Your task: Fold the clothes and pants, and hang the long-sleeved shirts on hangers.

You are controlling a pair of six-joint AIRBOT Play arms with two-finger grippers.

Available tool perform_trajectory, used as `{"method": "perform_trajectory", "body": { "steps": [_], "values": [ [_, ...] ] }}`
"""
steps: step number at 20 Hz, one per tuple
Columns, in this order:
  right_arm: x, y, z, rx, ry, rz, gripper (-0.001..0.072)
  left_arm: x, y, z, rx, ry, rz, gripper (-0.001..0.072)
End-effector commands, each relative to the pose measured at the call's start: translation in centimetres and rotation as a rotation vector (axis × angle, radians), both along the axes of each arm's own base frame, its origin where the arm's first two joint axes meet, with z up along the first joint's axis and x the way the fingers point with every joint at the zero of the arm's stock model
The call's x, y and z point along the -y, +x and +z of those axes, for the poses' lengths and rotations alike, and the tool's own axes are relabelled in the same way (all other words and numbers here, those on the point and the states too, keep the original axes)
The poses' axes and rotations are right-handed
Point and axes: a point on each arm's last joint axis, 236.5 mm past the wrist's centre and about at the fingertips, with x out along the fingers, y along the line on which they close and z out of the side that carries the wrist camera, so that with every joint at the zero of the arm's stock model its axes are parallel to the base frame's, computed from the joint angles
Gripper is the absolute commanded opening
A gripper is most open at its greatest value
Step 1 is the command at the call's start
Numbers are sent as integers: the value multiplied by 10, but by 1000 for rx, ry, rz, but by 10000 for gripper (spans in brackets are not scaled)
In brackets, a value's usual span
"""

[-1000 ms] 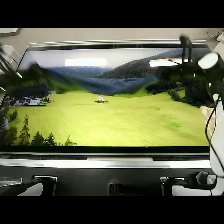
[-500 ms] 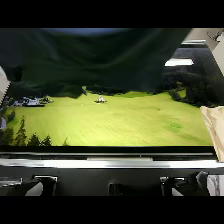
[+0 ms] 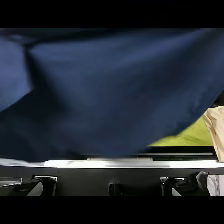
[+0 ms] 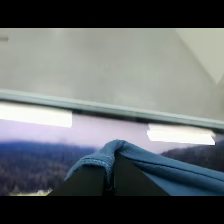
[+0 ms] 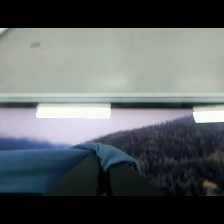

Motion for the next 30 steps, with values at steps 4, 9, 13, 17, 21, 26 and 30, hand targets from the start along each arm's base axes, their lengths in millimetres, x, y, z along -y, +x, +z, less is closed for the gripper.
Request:
{"method": "perform_trajectory", "body": {
  "steps": [4, 9, 13, 17, 21, 26, 30],
  "values": [
    [-28, 158, -191, -453, -38, 14, 34, 30, 181, -204, -489, -62, -218, 14],
    [-37, 244, -390, -740, -68, 8, 34, 43, 273, -436, -831, -171, -234, 14],
    [-14, 283, -471, -757, 0, -66, 32, 37, 317, -503, -801, -282, -170, 14],
    [7, 299, -477, -728, 203, -120, 32, 35, 330, -493, -751, -269, -174, 14],
    [16, 269, -464, -842, 263, -112, 32, 39, 299, -464, -811, -203, -260, 14],
    [32, 220, -450, -1002, 215, -123, 32, 25, 241, -460, -1015, -195, -326, 15],
    [21, 194, -466, -1134, 195, -96, 33, 34, 223, -472, -1095, -203, -354, 15]
  ]
}}
